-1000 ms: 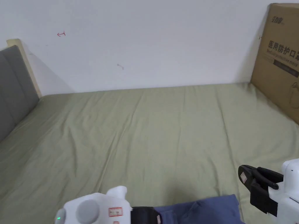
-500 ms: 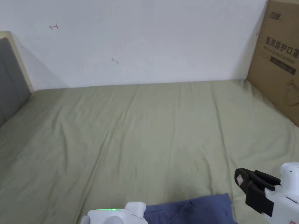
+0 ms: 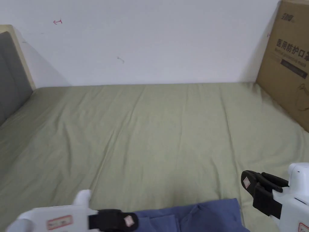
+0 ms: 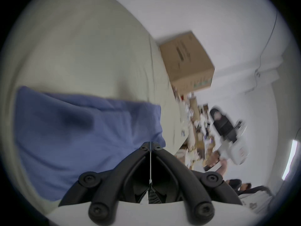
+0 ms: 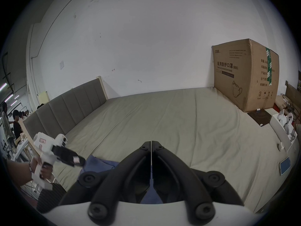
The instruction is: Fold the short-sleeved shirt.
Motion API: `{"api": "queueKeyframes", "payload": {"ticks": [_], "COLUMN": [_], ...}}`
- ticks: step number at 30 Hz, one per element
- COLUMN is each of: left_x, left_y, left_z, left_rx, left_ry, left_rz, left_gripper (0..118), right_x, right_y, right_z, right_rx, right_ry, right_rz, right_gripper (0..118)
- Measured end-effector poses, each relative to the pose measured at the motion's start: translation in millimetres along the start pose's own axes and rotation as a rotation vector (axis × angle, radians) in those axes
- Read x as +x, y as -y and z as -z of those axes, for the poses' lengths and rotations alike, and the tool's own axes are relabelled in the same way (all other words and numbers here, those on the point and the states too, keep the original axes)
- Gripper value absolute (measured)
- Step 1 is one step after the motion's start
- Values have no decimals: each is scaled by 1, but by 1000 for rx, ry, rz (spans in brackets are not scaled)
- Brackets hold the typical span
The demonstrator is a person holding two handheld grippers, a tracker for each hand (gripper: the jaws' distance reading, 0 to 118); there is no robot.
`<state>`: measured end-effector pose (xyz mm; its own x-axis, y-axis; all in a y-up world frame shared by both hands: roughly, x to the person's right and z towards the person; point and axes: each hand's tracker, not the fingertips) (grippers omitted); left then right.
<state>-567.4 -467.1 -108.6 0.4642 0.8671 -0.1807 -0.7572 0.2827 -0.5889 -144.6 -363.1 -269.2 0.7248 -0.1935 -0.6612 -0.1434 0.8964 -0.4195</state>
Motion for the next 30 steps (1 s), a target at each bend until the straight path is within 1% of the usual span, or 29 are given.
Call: {"api": "queueKeyframes", "payload": {"ticks": [1, 2, 3, 4, 5, 6, 8, 10, 12, 14, 16, 17, 19, 21, 22, 23, 24, 25, 26, 27, 29, 30], "left_x": [-10, -22, -34, -45, -56, -65, -87, -108, -126, -148, -146, -145, -151, -158, -159, -163, -168, -171, -178, -160, -139, -128], "left_y": [-7, -12, -16, -19, -22, -20, -19, -20, -13, -6, -4, -3, 1, 3, 3, 2, 1, 1, 8, 7, 2, 2], "left_z": [-18, -38, -53, -64, -73, -81, -86, -83, -66, -41, -20, -7, 14, 28, 28, 26, 24, 24, 17, 18, 15, 14], "left_rx": [42, 85, 107, 123, 121, 161, 116, 51, -18, -108, -81, -103, -161, -148, -141, -134, -135, -149, -174, -119, -158, -146], "left_ry": [-15, -53, -72, -79, -86, -64, -87, -79, 6, 100, 241, 298, 356, 438, 438, 391, 282, 116, -94, 148, -43, -72], "left_rz": [-12, -31, -59, -84, -108, -143, -202, -231, -278, -366, -295, -276, -309, -311, -295, -274, -235, -186, -117, -140, -96, -78], "left_gripper": [42, 83, 110, 118, 118, 118, 118, 118, 118, 118, 118, 118, 118, 118, 111, 79, 25, 6, 7, 7, 7, 7], "right_x": [-1, -3, -5, -6, -7, -6, -5, -7, -10, -13, -17, -20, -25, -29, -31, -32, -34, -35, -36, -36, -37, -36], "right_y": [0, 0, 0, 1, 2, 2, 3, 3, 1, -1, -3, -4, -4, -5, -5, -4, -4, -3, -1, 0, 2, 2], "right_z": [1, 3, 5, 7, 10, 13, 20, 25, 28, 30, 32, 32, 34, 34, 35, 35, 35, 35, 36, 37, 39, 39], "right_rx": [-4, -9, -14, -16, -16, -26, -44, -48, -55, -61, -68, -72, -79, -88, -91, -92, -93, -93, -92, -95, -110, -114], "right_ry": [-2, -3, -5, -5, -8, -21, -28, -20, -11, -8, -11, -11, -12, -22, -28, -34, -37, -40, -40, -40, -40, -43], "right_rz": [-3, -6, -8, -7, -3, 18, 50, 52, 43, 29, 15, 6, -9, -18, -21, -26, -33, -42, -52, -60, -70, -71], "right_gripper": [1, 1, 1, 1, 1, 1, 1, 1, 1, 1, 1, 1, 1, 1, 1, 1, 1, 1, 1, 1, 1, 1]}}
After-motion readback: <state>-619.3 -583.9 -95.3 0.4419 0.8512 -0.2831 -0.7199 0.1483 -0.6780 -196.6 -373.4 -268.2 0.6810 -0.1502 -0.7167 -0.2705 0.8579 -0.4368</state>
